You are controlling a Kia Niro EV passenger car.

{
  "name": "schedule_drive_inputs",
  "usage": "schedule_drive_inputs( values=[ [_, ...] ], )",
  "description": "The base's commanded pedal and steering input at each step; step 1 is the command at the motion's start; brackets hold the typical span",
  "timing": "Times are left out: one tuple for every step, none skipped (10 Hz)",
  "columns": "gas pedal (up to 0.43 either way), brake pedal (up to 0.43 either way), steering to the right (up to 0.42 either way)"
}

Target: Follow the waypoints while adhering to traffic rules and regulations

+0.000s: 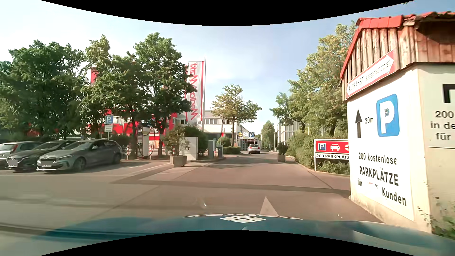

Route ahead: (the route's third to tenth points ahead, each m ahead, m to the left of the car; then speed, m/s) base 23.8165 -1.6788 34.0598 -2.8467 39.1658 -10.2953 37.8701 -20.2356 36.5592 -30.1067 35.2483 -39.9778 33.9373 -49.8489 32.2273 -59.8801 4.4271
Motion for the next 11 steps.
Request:
schedule_drive_inputs(
  values=[
    [0.209, 0.0, 0.044],
    [0.189, 0.0, 0.048],
    [0.169, 0.0, 0.048],
    [0.118, 0.0, 0.047],
    [0.11, 0.0, 0.046],
    [0.11, 0.0, 0.044],
    [0.11, 0.0, 0.043],
    [0.11, 0.0, 0.041],
    [0.118, 0.0, 0.033],
    [0.118, 0.0, 0.021],
    [0.118, 0.0, 0.015]
  ],
)
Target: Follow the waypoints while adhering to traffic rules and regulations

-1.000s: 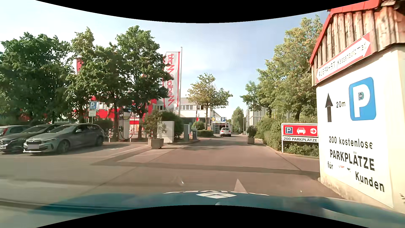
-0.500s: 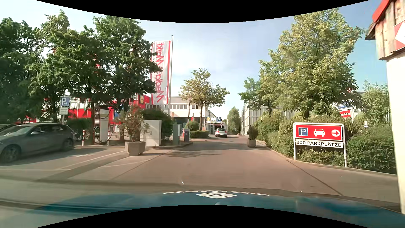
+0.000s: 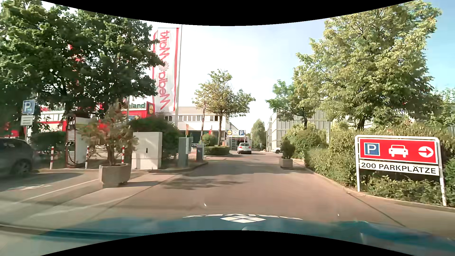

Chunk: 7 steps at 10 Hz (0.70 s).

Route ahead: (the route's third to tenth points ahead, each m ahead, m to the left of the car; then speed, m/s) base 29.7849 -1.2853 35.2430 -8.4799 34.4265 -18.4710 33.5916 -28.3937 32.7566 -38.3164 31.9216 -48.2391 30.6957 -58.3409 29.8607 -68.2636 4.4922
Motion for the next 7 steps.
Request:
schedule_drive_inputs(
  values=[
    [0.118, 0.0, 0.015],
    [0.118, 0.0, 0.016],
    [0.118, 0.0, 0.019],
    [0.118, 0.0, 0.019],
    [0.118, 0.0, 0.017],
    [0.118, 0.0, 0.017],
    [0.118, 0.0, 0.02]
  ],
)
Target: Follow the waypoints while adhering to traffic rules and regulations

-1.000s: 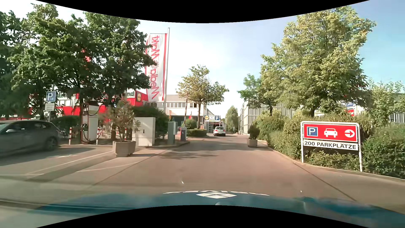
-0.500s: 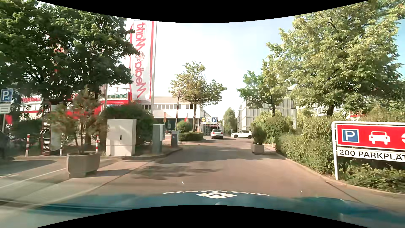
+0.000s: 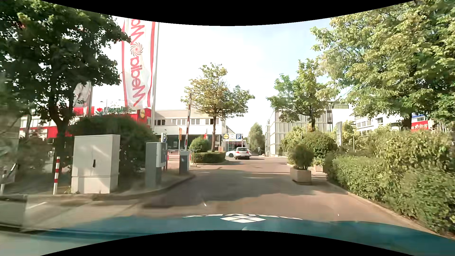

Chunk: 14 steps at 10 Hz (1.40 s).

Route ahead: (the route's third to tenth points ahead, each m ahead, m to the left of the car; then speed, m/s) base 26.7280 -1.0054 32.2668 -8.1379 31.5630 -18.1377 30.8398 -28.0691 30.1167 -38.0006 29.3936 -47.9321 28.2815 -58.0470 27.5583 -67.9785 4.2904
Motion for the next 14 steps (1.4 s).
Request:
schedule_drive_inputs(
  values=[
    [0.118, 0.0, 0.022],
    [0.118, 0.0, 0.02],
    [0.118, 0.0, 0.016],
    [0.118, 0.0, 0.014],
    [0.118, 0.0, 0.015],
    [0.118, 0.0, 0.021],
    [0.118, 0.0, 0.026],
    [0.118, 0.0, 0.029],
    [0.169, 0.0, 0.029],
    [0.177, 0.0, 0.03],
    [0.177, 0.0, 0.036],
    [0.177, 0.0, 0.048],
    [0.177, 0.0, 0.056],
    [0.177, 0.0, 0.06]
  ],
)
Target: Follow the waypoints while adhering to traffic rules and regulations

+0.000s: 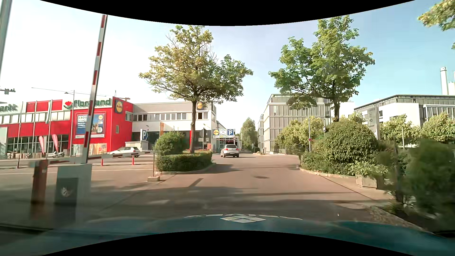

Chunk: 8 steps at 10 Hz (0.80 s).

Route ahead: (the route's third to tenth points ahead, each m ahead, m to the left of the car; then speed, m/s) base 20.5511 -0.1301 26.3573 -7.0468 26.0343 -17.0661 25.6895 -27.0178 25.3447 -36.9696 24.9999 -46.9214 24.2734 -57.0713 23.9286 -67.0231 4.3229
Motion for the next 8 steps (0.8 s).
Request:
schedule_drive_inputs(
  values=[
    [0.177, 0.0, 0.063],
    [0.177, 0.0, 0.064],
    [0.177, 0.0, 0.067],
    [0.177, 0.0, 0.07],
    [0.177, 0.0, 0.072],
    [0.169, 0.0, 0.072],
    [0.15, 0.0, 0.072],
    [0.11, 0.0, 0.069]
  ],
)
